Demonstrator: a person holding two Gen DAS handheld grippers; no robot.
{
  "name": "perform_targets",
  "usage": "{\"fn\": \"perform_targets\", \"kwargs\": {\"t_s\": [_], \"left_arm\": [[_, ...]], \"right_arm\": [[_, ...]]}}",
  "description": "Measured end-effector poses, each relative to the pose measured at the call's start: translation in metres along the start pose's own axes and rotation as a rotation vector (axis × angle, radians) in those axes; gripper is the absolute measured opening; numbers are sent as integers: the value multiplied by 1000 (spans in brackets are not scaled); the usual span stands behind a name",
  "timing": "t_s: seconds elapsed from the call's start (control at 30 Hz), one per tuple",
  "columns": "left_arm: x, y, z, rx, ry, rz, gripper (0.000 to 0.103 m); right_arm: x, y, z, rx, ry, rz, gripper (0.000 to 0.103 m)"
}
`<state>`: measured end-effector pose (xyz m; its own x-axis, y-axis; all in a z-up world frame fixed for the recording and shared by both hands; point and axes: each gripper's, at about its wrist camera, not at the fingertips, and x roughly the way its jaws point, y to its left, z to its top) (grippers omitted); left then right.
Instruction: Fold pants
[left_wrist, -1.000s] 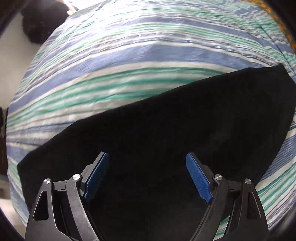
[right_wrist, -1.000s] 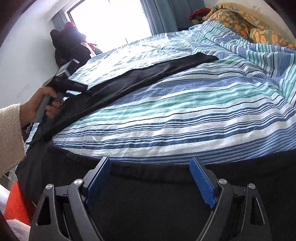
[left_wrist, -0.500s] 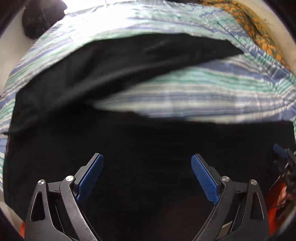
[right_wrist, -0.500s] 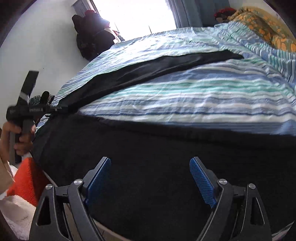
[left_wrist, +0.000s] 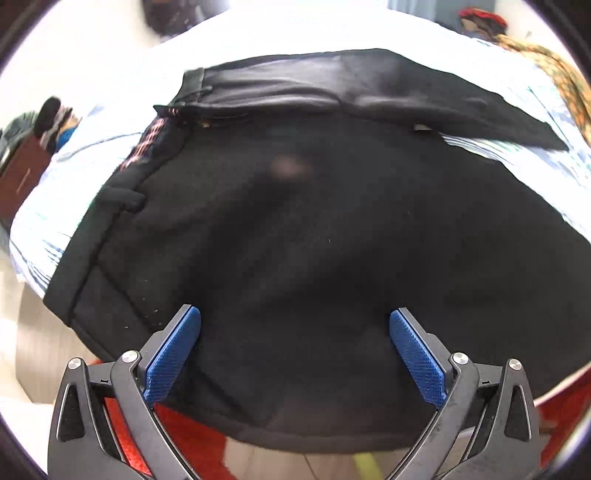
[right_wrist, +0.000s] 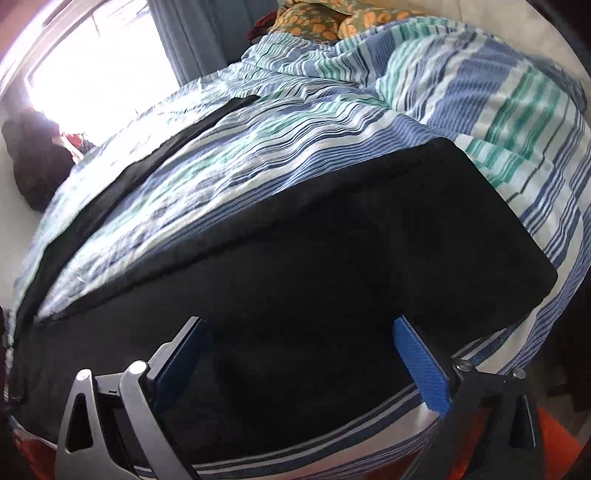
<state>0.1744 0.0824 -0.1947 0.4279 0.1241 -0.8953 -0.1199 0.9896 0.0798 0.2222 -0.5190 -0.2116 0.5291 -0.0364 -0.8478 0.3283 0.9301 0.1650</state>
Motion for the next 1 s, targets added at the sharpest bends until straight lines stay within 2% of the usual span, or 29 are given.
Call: {"fn": "perform_targets", "kwargs": {"t_s": [0.1, 0.2, 0.23, 0.3, 0.43, 0.5, 0.53, 0.6, 0.63, 0.73, 0.9, 1.0], "left_arm": [[-9, 11, -7, -26, -14, 28, 101], [-19, 4, 15, -44, -45, -55, 101], [-25, 5, 24, -38, -74, -57, 101], [-31, 9, 51, -40, -124, -48, 101], [-25, 29, 120, -129, -199, -14, 101], [-2, 42, 150, -162, -170, 16, 101], [18, 47, 155, -173, -121, 43, 101], [57, 54, 157, -177, 8, 101, 102], [66, 56, 152, -183, 27, 83, 102], [46, 54, 144, -199, -53, 67, 101], [16, 16, 171, -115, -171, -21, 101], [29, -11, 190, -55, -175, -44, 101]], "right_arm": [[2, 2, -4, 9, -32, -25, 103], [2, 3, -6, 8, -49, -31, 103], [1, 4, -7, 3, -53, -37, 103], [2, 5, -8, -2, -59, -48, 103], [3, 7, -8, -4, -70, -66, 103], [3, 8, -9, -3, -74, -70, 103], [3, 7, -9, -3, -75, -71, 103], [5, 8, -8, -3, -77, -72, 103], [5, 7, -8, -3, -78, -72, 103], [5, 7, -8, -2, -79, -74, 103], [6, 8, -8, -4, -80, -81, 103], [8, 8, -6, -3, -80, -83, 103]]}}
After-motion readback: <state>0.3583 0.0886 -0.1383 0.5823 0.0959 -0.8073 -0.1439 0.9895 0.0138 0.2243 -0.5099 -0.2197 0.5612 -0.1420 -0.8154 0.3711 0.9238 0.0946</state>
